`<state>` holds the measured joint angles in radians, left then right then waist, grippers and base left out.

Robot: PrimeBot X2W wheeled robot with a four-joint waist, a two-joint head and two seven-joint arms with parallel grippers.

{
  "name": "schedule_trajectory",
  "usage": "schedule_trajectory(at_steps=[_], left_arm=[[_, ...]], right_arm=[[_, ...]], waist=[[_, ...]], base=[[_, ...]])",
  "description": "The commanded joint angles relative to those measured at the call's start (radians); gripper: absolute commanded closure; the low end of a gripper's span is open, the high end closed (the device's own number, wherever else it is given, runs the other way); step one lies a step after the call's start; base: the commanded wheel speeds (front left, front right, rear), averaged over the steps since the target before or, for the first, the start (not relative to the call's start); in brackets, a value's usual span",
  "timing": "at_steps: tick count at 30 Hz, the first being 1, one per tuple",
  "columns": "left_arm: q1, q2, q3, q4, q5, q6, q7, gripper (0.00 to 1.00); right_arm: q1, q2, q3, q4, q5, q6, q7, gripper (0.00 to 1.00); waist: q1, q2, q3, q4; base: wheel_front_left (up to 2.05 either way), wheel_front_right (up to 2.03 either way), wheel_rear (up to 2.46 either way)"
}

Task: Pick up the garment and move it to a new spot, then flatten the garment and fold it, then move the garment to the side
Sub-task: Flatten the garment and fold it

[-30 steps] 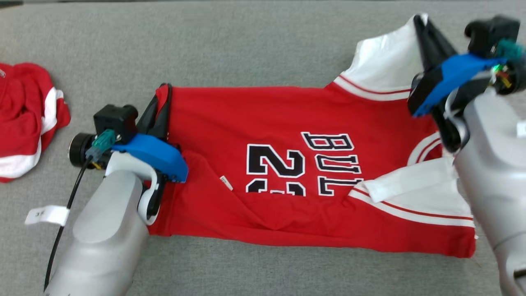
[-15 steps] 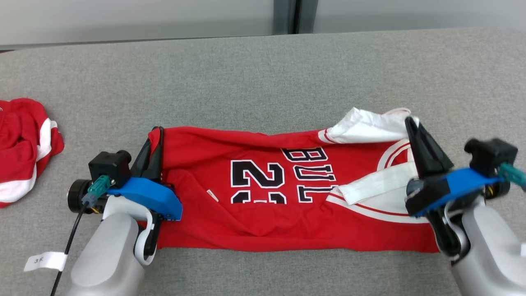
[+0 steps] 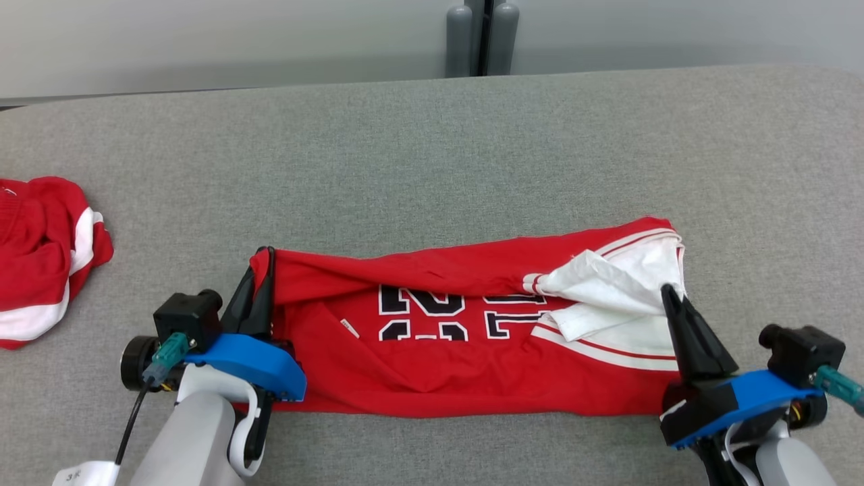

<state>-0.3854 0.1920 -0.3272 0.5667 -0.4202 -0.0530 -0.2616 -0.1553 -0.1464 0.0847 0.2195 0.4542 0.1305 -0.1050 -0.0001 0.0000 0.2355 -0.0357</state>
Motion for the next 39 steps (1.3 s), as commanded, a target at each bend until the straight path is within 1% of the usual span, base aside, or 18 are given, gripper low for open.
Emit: schedule_trajectory(at_steps=[1,7,8,9,10,16,19,24,28,29,32,39], left_arm=[[0.015,-0.003,0.015,-0.011,0.006,-0.002,-0.005,1.00],[0.075,-0.028,0.050,-0.045,0.040,-0.007,-0.005,0.99],[0.083,-0.032,0.055,-0.049,0.046,-0.009,-0.005,0.82],[0.091,-0.036,0.063,-0.053,0.053,-0.009,-0.005,0.22],[0.098,-0.041,0.070,-0.056,0.061,-0.009,-0.005,0.00],[0.146,-0.064,0.128,-0.117,0.103,-0.014,-0.005,0.00],[0.181,-0.079,0.176,-0.172,0.125,-0.011,-0.005,0.00],[0.234,-0.094,0.252,-0.270,0.167,-0.007,-0.005,0.00],[0.261,-0.108,0.296,-0.327,0.191,-0.004,-0.005,0.00],[0.272,-0.114,0.320,-0.362,0.209,-0.004,-0.004,0.00],[0.285,-0.120,0.348,-0.391,0.227,-0.010,-0.005,0.00],[0.299,-0.133,0.388,-0.412,0.256,-0.017,-0.005,0.00]], right_arm=[[0.027,0.005,-0.013,-0.003,-0.017,0.001,0.002,1.00],[0.067,0.027,-0.034,0.026,-0.039,0.001,0.006,1.00],[0.069,0.029,-0.035,0.033,-0.041,0.001,0.003,1.00],[0.071,0.031,-0.041,0.042,-0.052,0.001,-0.006,0.67],[0.073,0.031,-0.042,0.051,-0.064,0.001,-0.009,0.00],[0.070,0.033,-0.056,0.082,-0.078,0.001,-0.032,0.00],[0.053,0.023,-0.066,0.087,-0.078,0.001,-0.042,0.00],[0.010,-0.004,-0.074,0.093,-0.087,0.001,-0.029,0.00],[-0.017,-0.020,-0.084,0.110,-0.106,0.001,-0.004,0.00],[-0.042,-0.028,-0.094,0.130,-0.125,0.001,0.019,0.00],[-0.070,-0.040,-0.112,0.167,-0.155,0.001,0.051,0.00],[-0.111,-0.050,-0.127,0.280,-0.188,0.001,0.120,0.00]], waist=[[0.0001,0.0000,-0.004,-0.001],[0.0001,0.0000,-0.014,-0.003],[0.0001,0.0000,-0.016,-0.003],[0.0001,0.0000,-0.017,-0.004],[0.0001,0.0000,-0.021,-0.003],[0.0001,0.0000,-0.044,-0.002],[0.0001,0.0000,-0.057,0.001],[0.0001,0.0000,-0.070,0.010],[0.0001,0.0000,-0.072,0.019],[0.0001,0.0000,-0.071,0.026],[0.0001,0.0000,-0.070,0.042],[0.0001,0.0000,-0.061,0.077]], base=[[0.00,0.00,0.00],[0.00,0.00,0.00],[0.00,0.00,0.00],[0.00,0.00,0.00],[0.00,0.00,0.00],[0.00,0.00,0.00],[0.00,0.00,0.00],[0.00,0.00,0.00],[0.00,0.00,0.00],[0.00,0.00,0.00],[0.00,0.00,0.00],[0.00,0.00,0.00]])
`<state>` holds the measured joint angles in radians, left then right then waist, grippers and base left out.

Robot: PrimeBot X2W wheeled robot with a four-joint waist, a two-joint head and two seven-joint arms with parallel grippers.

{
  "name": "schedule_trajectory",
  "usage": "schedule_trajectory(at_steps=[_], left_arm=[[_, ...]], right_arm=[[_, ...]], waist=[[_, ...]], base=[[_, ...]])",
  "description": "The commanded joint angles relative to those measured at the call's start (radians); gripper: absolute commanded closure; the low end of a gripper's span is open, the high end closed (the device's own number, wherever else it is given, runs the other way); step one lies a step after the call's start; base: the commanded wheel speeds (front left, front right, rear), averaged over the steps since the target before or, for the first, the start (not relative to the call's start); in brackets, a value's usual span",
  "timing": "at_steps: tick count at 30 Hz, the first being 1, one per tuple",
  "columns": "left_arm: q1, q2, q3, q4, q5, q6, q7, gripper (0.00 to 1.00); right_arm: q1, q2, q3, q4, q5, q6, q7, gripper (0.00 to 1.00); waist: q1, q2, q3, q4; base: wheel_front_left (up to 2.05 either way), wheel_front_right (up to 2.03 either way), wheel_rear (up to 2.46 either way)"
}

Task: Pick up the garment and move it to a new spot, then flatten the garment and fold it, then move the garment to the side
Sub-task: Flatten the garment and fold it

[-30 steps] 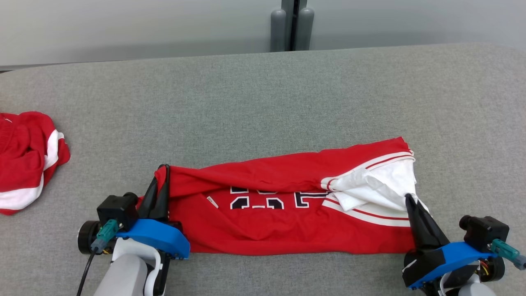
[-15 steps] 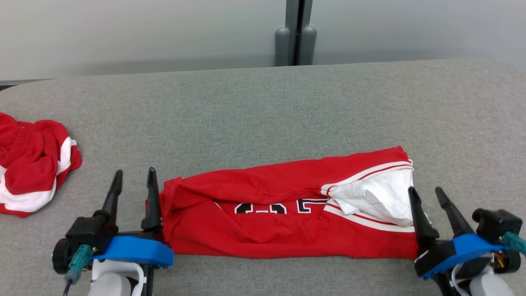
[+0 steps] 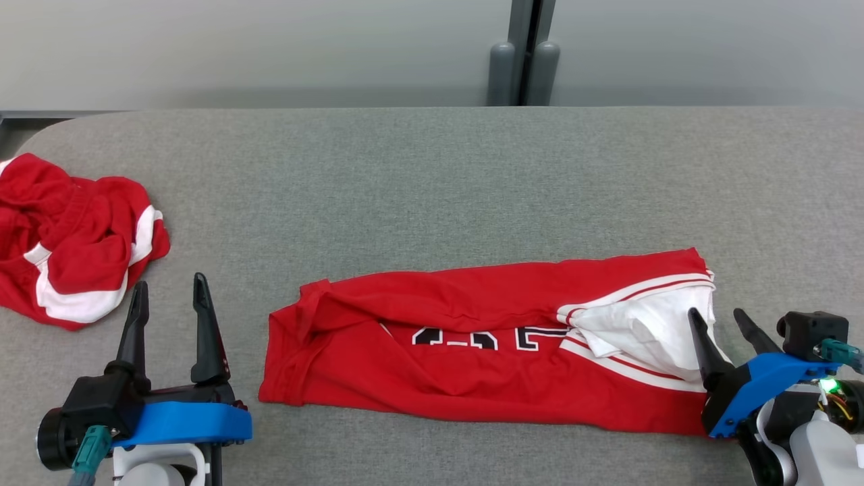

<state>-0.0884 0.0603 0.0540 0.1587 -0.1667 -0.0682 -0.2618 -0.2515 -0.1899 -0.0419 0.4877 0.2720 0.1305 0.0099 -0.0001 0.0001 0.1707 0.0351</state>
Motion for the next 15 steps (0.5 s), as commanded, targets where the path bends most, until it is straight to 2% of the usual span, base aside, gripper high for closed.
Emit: schedule_trajectory(at_steps=[1,10,11,12,13,15], left_arm=[[0.002,-0.001,0.007,-0.004,0.003,-0.002,-0.004,0.00],[0.015,-0.009,0.025,-0.011,0.022,-0.010,-0.004,0.00],[0.017,-0.009,0.026,-0.012,0.026,-0.010,-0.004,0.00],[0.018,-0.009,0.027,-0.013,0.029,-0.009,-0.004,0.00],[0.019,-0.009,0.028,-0.014,0.030,-0.008,-0.004,0.00],[0.021,-0.010,0.034,-0.012,0.040,-0.005,-0.004,0.00]], right_arm=[[-0.015,-0.006,0.000,0.012,-0.005,0.001,0.005,0.00],[-0.012,-0.002,0.020,0.155,-0.005,0.001,0.061,0.00],[-0.008,0.000,0.027,0.165,0.001,0.001,0.070,0.02],[-0.006,0.002,0.037,0.171,0.011,0.001,0.076,0.55],[-0.006,0.005,0.044,0.173,0.023,0.001,0.076,0.97],[-0.011,-0.011,0.051,0.174,0.057,0.001,0.064,1.00]], waist=[[0.0001,-0.0001,0.004,0.006],[0.0001,-0.0001,0.012,0.031],[0.0001,-0.0001,0.011,0.031],[0.0001,-0.0001,0.010,0.031],[0.0001,-0.0001,0.009,0.031],[0.0001,-0.0001,0.001,0.022]], base=[[0.00,0.00,0.00],[0.00,0.00,0.00],[0.00,0.00,0.00],[0.00,0.00,0.00],[0.00,0.00,0.00],[0.00,0.00,0.00]])
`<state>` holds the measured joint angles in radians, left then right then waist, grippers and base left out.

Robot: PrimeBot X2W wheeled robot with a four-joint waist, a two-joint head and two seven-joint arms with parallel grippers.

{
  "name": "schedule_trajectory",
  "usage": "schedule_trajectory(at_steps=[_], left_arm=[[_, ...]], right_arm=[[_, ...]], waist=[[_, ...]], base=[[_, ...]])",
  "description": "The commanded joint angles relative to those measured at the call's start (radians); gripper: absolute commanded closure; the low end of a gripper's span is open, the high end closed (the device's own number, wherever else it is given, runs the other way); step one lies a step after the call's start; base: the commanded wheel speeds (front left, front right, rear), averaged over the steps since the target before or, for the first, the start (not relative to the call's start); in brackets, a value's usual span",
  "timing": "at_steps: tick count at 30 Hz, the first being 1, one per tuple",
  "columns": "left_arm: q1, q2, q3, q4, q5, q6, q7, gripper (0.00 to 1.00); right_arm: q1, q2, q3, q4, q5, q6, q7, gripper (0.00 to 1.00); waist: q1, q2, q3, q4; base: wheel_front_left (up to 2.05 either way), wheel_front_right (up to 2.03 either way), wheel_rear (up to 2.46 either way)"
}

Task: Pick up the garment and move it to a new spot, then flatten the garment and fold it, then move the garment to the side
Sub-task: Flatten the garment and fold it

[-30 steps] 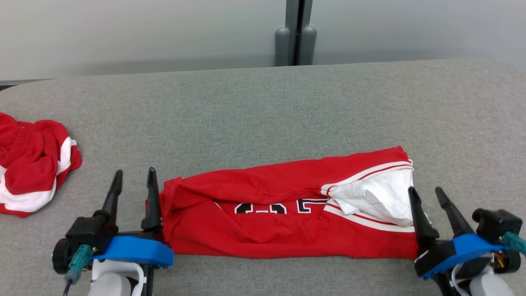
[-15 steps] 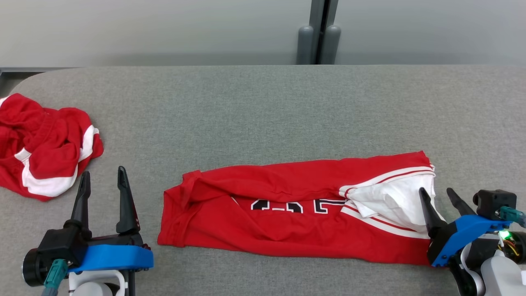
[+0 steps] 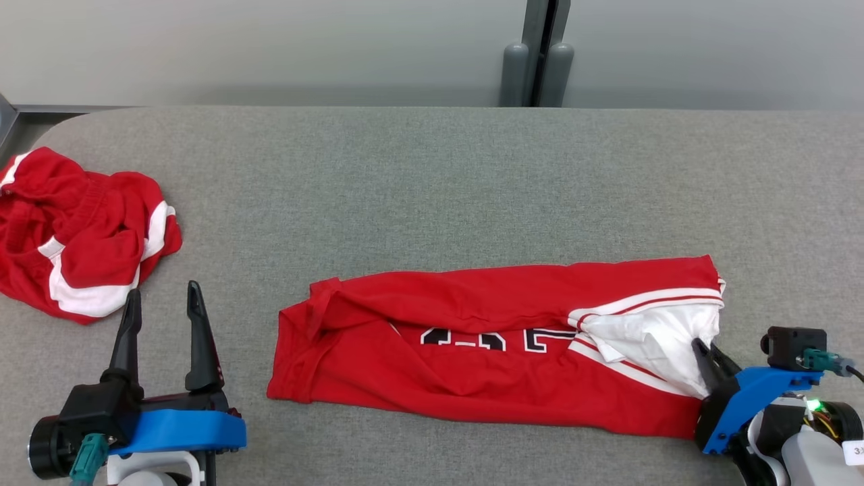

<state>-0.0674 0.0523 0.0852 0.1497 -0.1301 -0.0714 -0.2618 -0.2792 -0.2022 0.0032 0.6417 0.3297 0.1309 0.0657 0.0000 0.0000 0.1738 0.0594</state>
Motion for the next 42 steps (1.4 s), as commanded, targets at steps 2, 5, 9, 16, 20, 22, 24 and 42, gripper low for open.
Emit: schedule_trajectory(at_steps=[2,5,9,16,20,22,24,42], left_arm=[[0.004,-0.002,0.008,0.001,0.011,-0.002,-0.004,0.00],[0.010,-0.002,0.014,0.002,0.016,-0.002,-0.004,0.00],[0.021,-0.002,0.019,-0.001,0.017,-0.001,-0.004,0.00],[0.040,-0.002,0.021,-0.001,0.012,0.004,-0.004,0.00],[0.048,-0.002,0.017,-0.003,0.006,0.012,-0.004,0.00],[0.056,-0.002,0.011,-0.007,0.006,0.017,-0.004,0.00],[0.061,-0.002,0.009,-0.010,0.004,0.022,-0.004,0.00],[0.038,-0.002,0.016,0.001,0.016,0.012,-0.004,0.00]], right_arm=[[0.013,-0.017,-0.003,0.020,0.010,-0.001,-0.003,1.00],[0.009,-0.043,-0.032,0.018,0.024,-0.001,-0.019,1.00],[0.002,-0.084,-0.082,0.017,0.022,-0.001,-0.027,1.00],[0.009,-0.139,-0.137,-0.013,0.002,0.000,-0.013,1.00],[0.021,-0.123,-0.133,-0.064,-0.006,0.000,0.000,1.00],[0.031,-0.111,-0.125,-0.100,0.003,0.000,0.001,1.00],[0.046,-0.092,-0.110,-0.148,0.006,0.000,0.001,1.00],[0.105,0.077,0.111,-0.560,0.031,0.000,0.089,1.00]], waist=[[0.0000,0.0000,-0.009,-0.008],[0.0000,0.0000,-0.019,-0.017],[0.0000,0.0000,-0.032,-0.029],[0.0000,0.0000,-0.050,-0.049],[0.0000,0.0000,-0.059,-0.057],[0.0000,0.0000,-0.062,-0.060],[0.0000,0.0000,-0.064,-0.062],[0.0000,0.0000,-0.055,-0.083]], base=[[0.00,0.00,0.00],[0.00,0.00,0.00],[0.00,0.00,0.00],[0.00,0.00,0.00],[0.00,0.00,0.00],[0.00,0.00,0.00],[0.00,0.00,0.00],[0.00,0.00,0.00]])
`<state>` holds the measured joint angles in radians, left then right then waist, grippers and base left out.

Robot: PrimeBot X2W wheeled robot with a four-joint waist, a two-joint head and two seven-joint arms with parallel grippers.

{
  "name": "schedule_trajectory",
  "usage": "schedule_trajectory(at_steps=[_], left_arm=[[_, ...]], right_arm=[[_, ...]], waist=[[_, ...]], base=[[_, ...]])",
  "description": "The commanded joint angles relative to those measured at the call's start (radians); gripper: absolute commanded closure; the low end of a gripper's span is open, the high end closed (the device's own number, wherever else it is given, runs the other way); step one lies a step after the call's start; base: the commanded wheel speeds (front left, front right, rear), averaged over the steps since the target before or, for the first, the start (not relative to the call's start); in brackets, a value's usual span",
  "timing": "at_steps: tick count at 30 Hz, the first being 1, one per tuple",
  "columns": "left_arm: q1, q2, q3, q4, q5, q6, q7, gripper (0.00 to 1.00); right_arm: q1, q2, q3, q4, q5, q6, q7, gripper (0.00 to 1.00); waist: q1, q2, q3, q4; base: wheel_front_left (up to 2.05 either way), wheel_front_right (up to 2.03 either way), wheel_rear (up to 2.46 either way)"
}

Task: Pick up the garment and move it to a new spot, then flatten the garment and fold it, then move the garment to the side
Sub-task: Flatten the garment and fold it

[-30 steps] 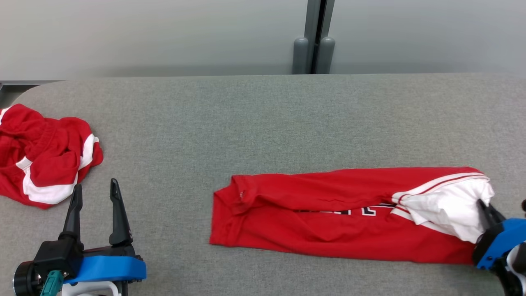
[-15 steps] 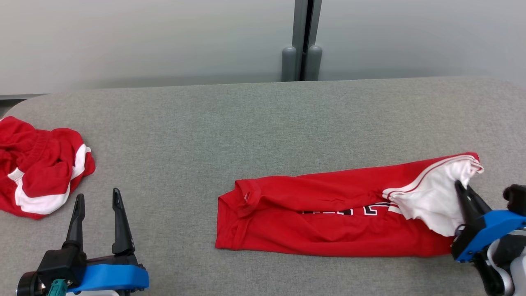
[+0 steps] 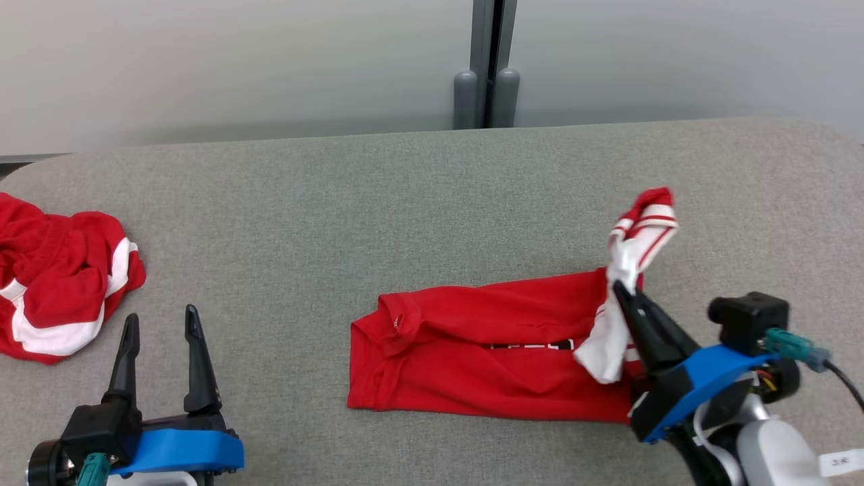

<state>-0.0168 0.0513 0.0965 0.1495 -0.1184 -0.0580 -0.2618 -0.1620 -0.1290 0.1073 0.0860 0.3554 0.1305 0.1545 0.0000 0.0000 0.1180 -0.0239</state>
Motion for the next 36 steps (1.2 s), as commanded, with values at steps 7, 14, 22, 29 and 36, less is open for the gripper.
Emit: schedule_trajectory(at_steps=[7,14,22,29,36], left_arm=[[-0.027,-0.001,-0.010,0.015,0.003,-0.009,-0.004,0.00],[-0.038,-0.001,-0.024,0.028,0.005,-0.015,-0.004,0.00],[-0.055,-0.001,-0.041,0.044,-0.003,-0.020,-0.004,0.00],[-0.081,-0.001,-0.068,0.061,-0.011,-0.022,-0.004,0.00],[-0.099,-0.001,-0.091,0.070,-0.018,-0.020,-0.004,0.00]], right_arm=[[-0.065,0.061,0.119,0.041,0.028,0.001,-0.029,1.00],[-0.141,0.078,0.237,0.133,0.069,0.001,-0.081,1.00],[-0.216,0.078,0.365,0.229,0.170,0.001,-0.144,1.00],[-0.280,0.078,0.460,0.320,0.245,0.001,-0.200,1.00],[-0.325,0.078,0.531,0.414,0.300,0.001,-0.250,0.69]], waist=[[0.0000,0.0000,-0.002,0.015],[0.0000,0.0000,0.003,0.039],[0.0000,0.0000,0.013,0.076],[0.0000,0.0000,0.025,0.123],[0.0000,0.0000,0.038,0.156]], base=[[0.00,0.00,0.00],[0.00,0.00,0.00],[0.00,0.00,0.00],[0.00,0.00,0.00],[0.00,0.00,0.00]])
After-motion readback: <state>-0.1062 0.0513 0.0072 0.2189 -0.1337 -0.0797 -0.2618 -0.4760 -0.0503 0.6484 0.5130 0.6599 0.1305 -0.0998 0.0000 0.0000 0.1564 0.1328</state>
